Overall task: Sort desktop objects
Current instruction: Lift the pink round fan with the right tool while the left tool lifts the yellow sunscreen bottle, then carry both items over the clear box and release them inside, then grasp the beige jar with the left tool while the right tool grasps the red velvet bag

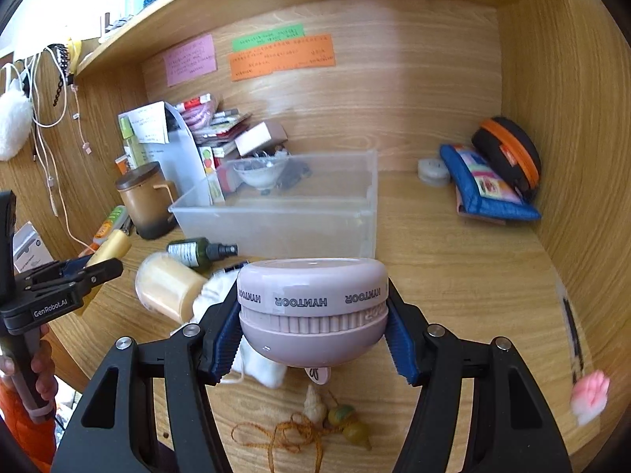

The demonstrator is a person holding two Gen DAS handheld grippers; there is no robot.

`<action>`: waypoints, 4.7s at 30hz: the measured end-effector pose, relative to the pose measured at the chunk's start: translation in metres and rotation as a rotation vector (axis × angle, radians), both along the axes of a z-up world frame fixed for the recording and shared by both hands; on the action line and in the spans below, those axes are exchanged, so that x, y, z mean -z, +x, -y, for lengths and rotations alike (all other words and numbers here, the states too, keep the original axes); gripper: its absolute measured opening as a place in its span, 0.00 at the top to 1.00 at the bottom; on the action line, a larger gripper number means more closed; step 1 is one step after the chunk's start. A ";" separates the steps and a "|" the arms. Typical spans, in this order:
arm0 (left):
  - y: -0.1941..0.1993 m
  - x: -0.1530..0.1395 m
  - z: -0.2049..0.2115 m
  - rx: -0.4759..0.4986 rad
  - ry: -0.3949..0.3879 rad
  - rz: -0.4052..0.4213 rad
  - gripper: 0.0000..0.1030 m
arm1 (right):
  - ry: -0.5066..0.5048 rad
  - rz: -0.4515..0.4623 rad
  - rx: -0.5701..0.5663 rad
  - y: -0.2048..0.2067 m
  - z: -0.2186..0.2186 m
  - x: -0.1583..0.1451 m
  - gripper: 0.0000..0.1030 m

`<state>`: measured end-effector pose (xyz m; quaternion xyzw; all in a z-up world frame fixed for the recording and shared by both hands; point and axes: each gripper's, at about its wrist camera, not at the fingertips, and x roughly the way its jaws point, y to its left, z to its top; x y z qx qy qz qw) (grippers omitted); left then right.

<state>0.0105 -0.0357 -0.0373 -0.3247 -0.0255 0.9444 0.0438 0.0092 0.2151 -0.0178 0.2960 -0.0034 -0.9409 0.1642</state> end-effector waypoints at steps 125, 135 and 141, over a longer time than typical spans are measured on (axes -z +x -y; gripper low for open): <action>-0.051 -0.025 -0.029 0.211 -0.124 0.064 0.06 | 0.131 0.070 -0.057 -0.044 -0.014 -0.047 0.19; -0.038 0.020 -0.031 0.224 -0.080 0.136 0.06 | 0.064 0.124 -0.075 -0.032 -0.026 -0.006 0.20; -0.037 0.043 -0.034 0.237 -0.067 0.182 0.06 | 0.041 0.216 -0.093 -0.039 -0.025 0.025 0.36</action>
